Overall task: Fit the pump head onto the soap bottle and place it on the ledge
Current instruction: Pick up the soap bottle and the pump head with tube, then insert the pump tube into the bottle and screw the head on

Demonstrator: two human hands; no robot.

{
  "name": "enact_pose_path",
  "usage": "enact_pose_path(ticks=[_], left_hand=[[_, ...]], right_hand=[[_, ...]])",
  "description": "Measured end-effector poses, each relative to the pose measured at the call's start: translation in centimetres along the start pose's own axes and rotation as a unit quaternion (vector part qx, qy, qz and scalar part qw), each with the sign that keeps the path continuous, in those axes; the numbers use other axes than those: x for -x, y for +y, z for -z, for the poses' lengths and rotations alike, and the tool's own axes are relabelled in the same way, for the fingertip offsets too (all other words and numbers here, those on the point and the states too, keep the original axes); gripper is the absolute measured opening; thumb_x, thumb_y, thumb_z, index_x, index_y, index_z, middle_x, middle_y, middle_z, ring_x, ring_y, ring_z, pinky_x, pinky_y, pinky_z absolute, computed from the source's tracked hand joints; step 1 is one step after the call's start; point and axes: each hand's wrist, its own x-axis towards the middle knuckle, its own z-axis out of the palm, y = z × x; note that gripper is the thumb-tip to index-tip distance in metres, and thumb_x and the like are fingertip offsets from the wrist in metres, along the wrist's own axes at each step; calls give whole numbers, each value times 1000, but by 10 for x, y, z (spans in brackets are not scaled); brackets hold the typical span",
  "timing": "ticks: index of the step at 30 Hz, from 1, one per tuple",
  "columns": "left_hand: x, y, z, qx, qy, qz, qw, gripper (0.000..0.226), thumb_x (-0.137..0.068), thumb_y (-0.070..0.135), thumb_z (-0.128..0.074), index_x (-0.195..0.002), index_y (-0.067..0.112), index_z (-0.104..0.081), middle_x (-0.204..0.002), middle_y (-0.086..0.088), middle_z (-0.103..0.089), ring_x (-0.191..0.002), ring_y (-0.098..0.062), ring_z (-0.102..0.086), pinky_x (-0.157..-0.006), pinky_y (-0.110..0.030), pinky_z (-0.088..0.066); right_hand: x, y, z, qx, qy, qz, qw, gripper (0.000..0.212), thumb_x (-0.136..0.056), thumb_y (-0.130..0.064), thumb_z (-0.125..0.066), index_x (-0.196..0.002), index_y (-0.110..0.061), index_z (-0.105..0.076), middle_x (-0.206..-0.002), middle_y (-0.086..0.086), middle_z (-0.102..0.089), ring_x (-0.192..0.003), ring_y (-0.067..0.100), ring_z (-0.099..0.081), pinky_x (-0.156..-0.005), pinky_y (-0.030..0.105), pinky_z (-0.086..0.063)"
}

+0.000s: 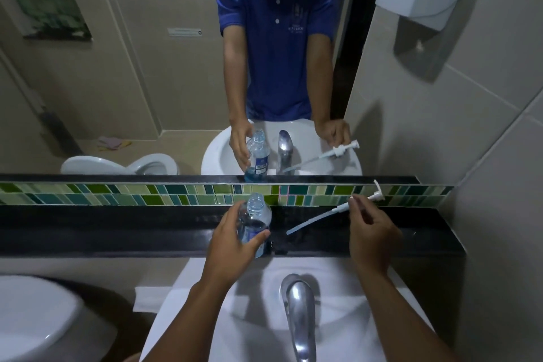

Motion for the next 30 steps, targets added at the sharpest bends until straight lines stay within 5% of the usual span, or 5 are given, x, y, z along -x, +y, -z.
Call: enact_pose_path(ticks=[7,22,25,28,30], left_hand=[[27,17,12,-88,-31,-29,995,80,-79,43,-81,-148,29,-41,-140,8,-55,-121,-16,-57,-96,-34,-50],[82,55,31,-177,-60,-70,980,83,-82,54,-73,-151,29,-36,-145,9,-52,-125,-16,-55,-93,-30,-46],[94,63,29,-179,-54,-88,978,81,-81,55,-73,-150,31,-38,-142,10,-53,-124,-15,-56,-91,-27,-44],[106,69,23,-160,-58,-100,980,80,-80,56,-74,-148,34,-39,-138,13,-55,-123,-14,-56,-92,-28,-47],[115,72,19,-146,-60,-100,982,79,-79,56,-74,-147,37,-39,-139,15,-55,-123,-13,-55,-95,-33,-51]], right_hand=[[3,-59,32,-170,100,-5,980,23,-90,-22,-72,-113,-20,-74,-101,8,-79,-88,25,-77,-84,49,-62],[39,-104,91,-204,80,59,974,28,-89,-11,-74,-114,-22,-70,-97,6,-78,-90,19,-77,-83,50,-63],[50,-111,100,-198,39,77,976,30,-86,-8,-76,-115,-16,-70,-102,7,-79,-92,13,-76,-89,43,-62],[65,-118,106,-202,-16,80,976,46,-84,-5,-76,-123,-24,-62,-109,-2,-74,-92,-7,-72,-89,19,-58],[77,-117,107,-235,-47,60,969,56,-82,-1,-76,-128,-28,-59,-111,0,-74,-95,-1,-74,-88,17,-57]])
